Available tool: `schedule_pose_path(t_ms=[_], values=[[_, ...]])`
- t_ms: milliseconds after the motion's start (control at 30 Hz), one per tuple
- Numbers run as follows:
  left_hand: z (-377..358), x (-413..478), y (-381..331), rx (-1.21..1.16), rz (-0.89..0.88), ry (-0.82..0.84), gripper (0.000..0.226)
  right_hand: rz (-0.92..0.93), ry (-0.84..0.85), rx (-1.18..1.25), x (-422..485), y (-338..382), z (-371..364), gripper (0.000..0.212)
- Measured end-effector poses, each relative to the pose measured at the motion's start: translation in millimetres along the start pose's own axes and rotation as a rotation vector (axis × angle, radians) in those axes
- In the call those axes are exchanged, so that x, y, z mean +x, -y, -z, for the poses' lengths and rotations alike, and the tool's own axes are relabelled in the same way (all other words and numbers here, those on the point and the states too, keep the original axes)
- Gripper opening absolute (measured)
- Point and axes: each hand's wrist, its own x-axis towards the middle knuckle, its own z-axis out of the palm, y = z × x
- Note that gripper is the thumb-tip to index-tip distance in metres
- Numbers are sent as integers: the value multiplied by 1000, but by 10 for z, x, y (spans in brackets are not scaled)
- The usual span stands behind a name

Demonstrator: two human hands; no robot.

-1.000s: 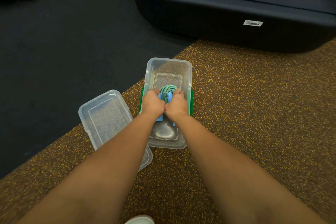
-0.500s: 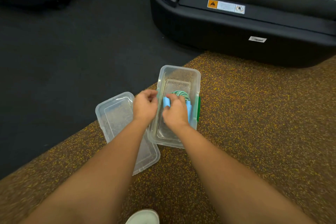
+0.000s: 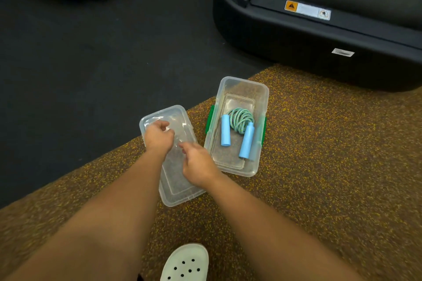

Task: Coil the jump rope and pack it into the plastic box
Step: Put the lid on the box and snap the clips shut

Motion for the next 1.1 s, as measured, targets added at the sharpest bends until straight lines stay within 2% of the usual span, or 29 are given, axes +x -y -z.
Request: schedule_pose_path(t_ms=[167,300,500,733,1033,1100], values=[[-35,66,150,145,66,42,40,-182,228,-135,19,-73,-162,57],[-64,99,246,307,159,71,49,-353,368,-226,39,-88,-345,75],[-66,129,368,340,316,77,66,-555,422,-268,72,-167,-461,97],[-101,180,466,293,350,93,80,-547,385,-316,124,-167,-540,92],[-99,324,526,135,449,59,76,-481,403,-306,61,-222,-524,97],[-99,370,589,127,451,58,68,-476,395,-279,55,-239,-514,98]])
